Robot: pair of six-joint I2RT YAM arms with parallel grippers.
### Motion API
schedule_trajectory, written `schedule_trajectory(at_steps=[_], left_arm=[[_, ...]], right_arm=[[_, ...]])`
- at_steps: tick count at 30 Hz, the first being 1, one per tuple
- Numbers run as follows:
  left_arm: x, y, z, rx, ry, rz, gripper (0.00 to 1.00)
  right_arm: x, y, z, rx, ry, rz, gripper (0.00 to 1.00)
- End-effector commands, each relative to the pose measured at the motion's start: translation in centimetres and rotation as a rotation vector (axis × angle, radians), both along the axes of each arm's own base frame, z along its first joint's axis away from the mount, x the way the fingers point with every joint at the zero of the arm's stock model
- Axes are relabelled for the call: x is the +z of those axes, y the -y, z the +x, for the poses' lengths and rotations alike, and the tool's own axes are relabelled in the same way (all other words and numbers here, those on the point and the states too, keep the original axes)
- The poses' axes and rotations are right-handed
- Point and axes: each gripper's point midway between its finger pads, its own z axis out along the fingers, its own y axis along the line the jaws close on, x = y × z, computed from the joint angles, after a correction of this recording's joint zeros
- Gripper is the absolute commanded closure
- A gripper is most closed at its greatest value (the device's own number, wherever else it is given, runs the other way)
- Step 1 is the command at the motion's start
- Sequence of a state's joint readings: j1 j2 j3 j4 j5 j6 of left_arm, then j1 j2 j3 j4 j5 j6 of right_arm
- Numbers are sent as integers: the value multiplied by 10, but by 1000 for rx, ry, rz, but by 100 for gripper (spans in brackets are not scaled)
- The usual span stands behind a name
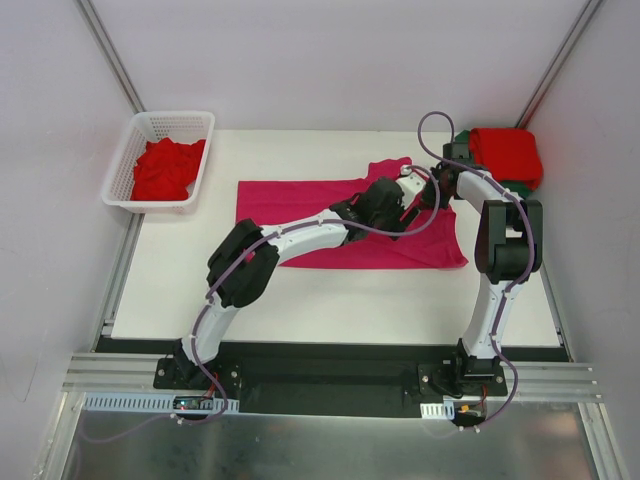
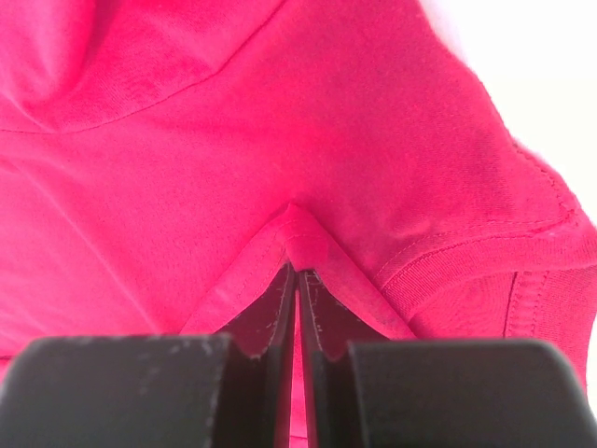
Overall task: Fold and stack the t-shirts
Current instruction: Fold the flattened tshirt in 1/3 of the way
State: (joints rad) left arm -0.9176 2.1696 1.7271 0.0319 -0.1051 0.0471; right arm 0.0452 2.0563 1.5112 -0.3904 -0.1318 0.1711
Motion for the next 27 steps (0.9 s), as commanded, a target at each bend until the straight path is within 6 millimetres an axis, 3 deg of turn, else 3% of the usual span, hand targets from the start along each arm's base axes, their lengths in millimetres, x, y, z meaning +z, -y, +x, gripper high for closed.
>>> schedule_trajectory(at_steps=[1, 9, 27], left_arm=[[-7, 7, -1, -24, 18, 20, 29], [-29, 4, 0, -25, 16, 72, 30], [-46, 6, 4, -24, 8, 96, 44]], right_arm=[[10, 0, 11, 0, 35, 9, 93], [11, 0, 11, -1, 36, 11, 93], [11, 2, 11, -4, 35, 8, 94]])
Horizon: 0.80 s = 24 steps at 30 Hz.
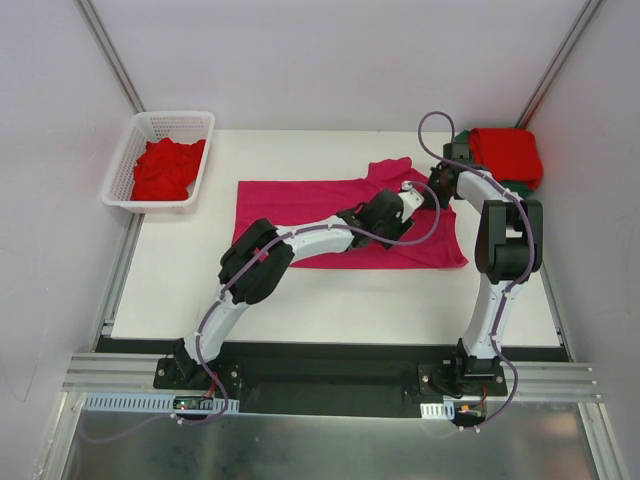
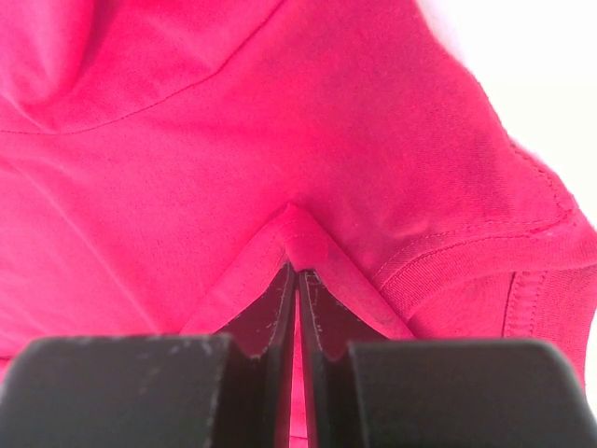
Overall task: Fold and stack the t-shirts
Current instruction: Fold the flattened tshirt in 1/3 of the way
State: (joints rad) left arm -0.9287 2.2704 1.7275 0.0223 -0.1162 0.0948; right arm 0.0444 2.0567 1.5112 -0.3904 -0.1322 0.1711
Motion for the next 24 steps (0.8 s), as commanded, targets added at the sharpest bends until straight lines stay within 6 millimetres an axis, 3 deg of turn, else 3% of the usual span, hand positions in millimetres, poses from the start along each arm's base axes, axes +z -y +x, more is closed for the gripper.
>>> schedule_trajectory(at_steps=[1, 3, 6, 9, 12, 20, 21, 22, 24], left_arm=[[12, 8, 9, 5, 41, -22, 45], [10, 9, 9, 6, 38, -21, 53], [11, 9, 10, 8, 40, -21, 76], [13, 8, 11, 11, 47, -19, 89], [16, 8, 12, 16, 56, -20, 95], [32, 6, 16, 24, 83, -32, 96], [35, 7, 16, 20, 82, -39, 91], [36, 7, 15, 18, 81, -42, 71], [39, 9, 14, 15, 79, -52, 64]], right_arm=[[12, 2, 11, -4, 35, 9, 93], [12, 2, 11, -3, 35, 10, 94], [11, 2, 10, -2, 32, 11, 94], [10, 2, 11, -2, 31, 12, 94], [9, 2, 10, -2, 28, 11, 94], [14, 1, 11, -1, 38, 14, 94], [14, 2, 11, -1, 38, 13, 94], [14, 2, 11, -1, 38, 13, 94], [13, 2, 10, -2, 35, 11, 94]])
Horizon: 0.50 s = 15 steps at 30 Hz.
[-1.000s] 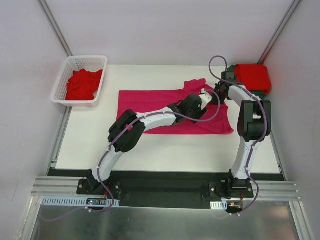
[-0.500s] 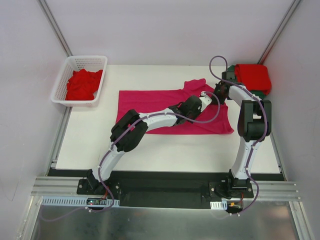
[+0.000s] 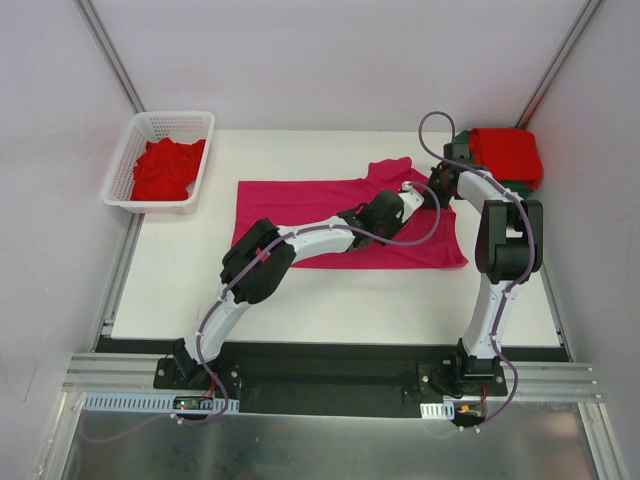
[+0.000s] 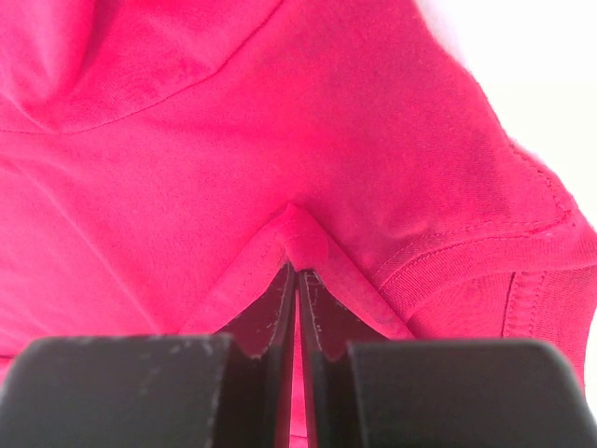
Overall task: Fold and stack the t-shirts
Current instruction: Fold the flattened tshirt in 1/3 of the way
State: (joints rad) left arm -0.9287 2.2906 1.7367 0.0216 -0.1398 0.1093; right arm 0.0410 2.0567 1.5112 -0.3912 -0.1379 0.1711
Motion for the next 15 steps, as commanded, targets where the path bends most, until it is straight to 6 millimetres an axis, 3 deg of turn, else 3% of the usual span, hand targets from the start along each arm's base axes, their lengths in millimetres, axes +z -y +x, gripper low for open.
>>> schedule_trajectory(at_steps=[1, 5, 15], left_arm=[[47, 11, 9, 4, 64, -81, 60], [51, 14, 8, 4, 64, -93, 54], [49, 27, 13, -1, 58, -117, 54]], right_arm=[[12, 1, 10, 0, 35, 7, 94], [11, 1, 11, -2, 33, 10, 94], [12, 2, 10, 1, 34, 5, 94]])
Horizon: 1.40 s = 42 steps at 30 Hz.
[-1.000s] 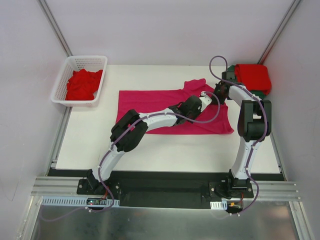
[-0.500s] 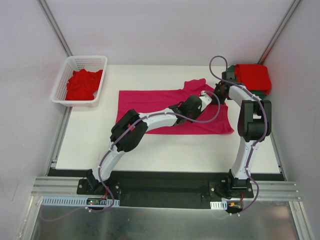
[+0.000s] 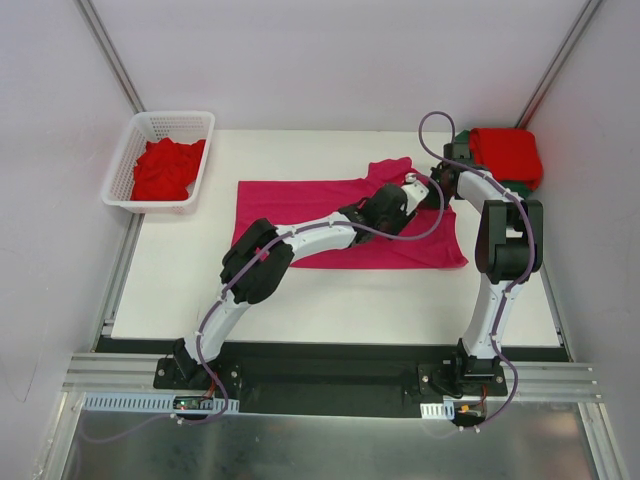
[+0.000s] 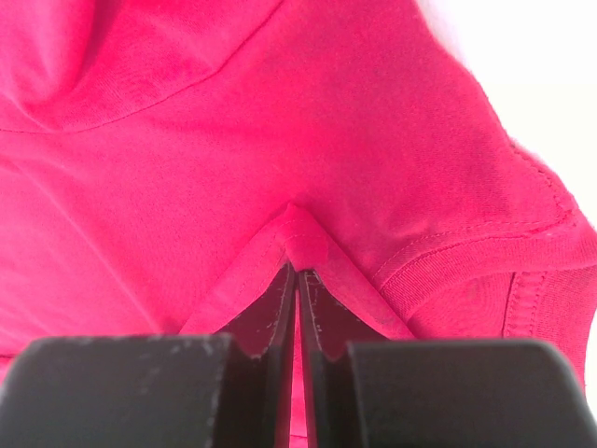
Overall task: Fold and stack the t-shirts
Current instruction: Fold the flattened tshirt in 1/3 of the way
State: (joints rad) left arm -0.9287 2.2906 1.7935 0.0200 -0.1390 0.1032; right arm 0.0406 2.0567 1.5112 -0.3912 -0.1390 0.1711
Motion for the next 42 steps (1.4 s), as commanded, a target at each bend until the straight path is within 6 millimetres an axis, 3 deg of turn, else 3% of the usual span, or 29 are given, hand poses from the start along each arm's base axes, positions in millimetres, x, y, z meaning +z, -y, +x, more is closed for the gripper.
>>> schedule_trajectory(at_steps=[1, 10, 22, 26, 31, 37, 42], left_arm=[[27, 16, 5, -4, 31, -71, 54], [8, 17, 4, -4, 8, -51, 56], [3, 24, 1, -6, -26, -69, 58], [-1, 22, 1, -2, -32, -61, 77], [-5, 21, 0, -1, -35, -54, 82], [-5, 20, 1, 3, -35, -51, 99], [-1, 19, 2, 7, -25, -51, 100]], right_arm=[[10, 2, 10, 0, 29, 5, 94], [10, 2, 11, -1, 30, 6, 94], [11, 2, 10, -2, 29, 7, 94], [10, 3, 10, -5, 27, 8, 94], [11, 3, 10, -4, 30, 9, 94], [10, 3, 10, -4, 27, 9, 94], [9, 3, 10, -4, 25, 12, 94]])
